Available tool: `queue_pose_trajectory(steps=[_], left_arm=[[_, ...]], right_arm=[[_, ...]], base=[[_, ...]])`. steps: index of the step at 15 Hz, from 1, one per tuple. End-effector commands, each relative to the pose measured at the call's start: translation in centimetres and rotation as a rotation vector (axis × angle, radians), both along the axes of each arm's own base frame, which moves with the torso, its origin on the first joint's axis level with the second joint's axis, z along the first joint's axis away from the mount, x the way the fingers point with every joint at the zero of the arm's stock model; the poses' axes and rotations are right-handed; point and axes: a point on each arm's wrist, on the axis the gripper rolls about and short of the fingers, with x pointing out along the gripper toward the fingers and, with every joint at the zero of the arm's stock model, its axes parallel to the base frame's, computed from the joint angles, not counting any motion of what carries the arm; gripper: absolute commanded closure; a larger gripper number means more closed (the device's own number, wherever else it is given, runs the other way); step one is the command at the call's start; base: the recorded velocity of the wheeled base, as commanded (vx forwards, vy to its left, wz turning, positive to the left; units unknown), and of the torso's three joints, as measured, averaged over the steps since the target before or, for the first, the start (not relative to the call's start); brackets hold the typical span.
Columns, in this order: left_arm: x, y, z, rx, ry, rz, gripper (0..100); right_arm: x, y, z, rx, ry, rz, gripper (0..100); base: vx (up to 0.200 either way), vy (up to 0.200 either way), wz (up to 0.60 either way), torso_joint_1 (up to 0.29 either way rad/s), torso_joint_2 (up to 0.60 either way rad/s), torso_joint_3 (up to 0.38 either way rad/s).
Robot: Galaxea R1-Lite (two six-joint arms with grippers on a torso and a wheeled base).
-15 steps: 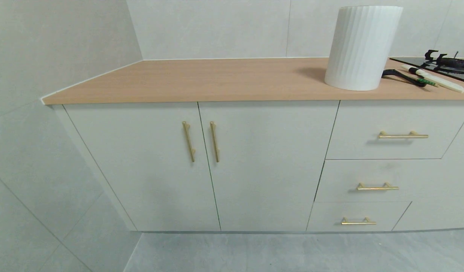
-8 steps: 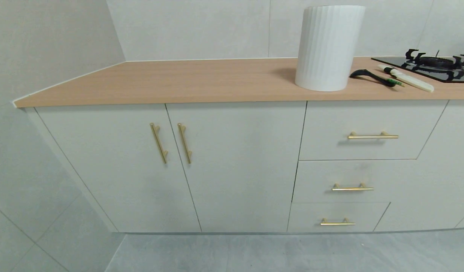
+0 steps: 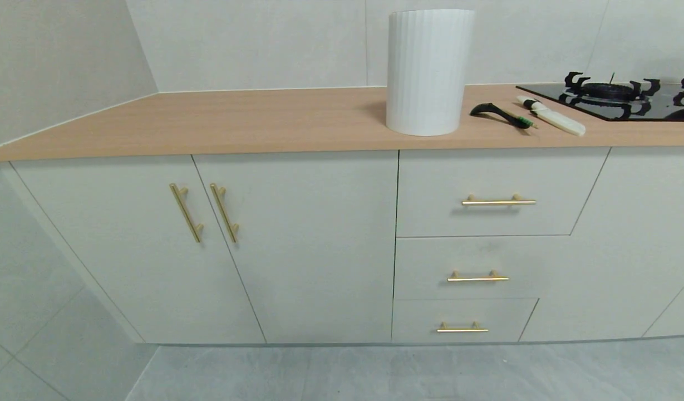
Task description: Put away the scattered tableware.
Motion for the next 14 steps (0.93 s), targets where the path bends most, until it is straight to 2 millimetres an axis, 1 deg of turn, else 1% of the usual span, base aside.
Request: queue_pose_trajectory(steps=[1, 10, 14], left_arm=[[0.01, 0.0, 0.0, 0.0, 0.002, 0.0, 0], [0.01, 0.0, 0.0, 0.001, 0.002, -0.001, 0], [0.01, 0.0, 0.0, 0.001, 0.002, -0.003, 0]], right_arm=[[0.01, 0.0, 0.0, -0.001, 0.001, -0.001, 0], [0.01, 0.0, 0.0, -0.001, 0.001, -0.001, 0], [0.01, 0.0, 0.0, -0.001, 0.001, -0.001, 0]], base=[[0.0, 0.0, 0.0, 0.0, 0.0, 0.0], [0.0, 0.0, 0.0, 0.0, 0.0, 0.0], [0.2, 0.0, 0.0, 0.0, 0.0, 0.004]])
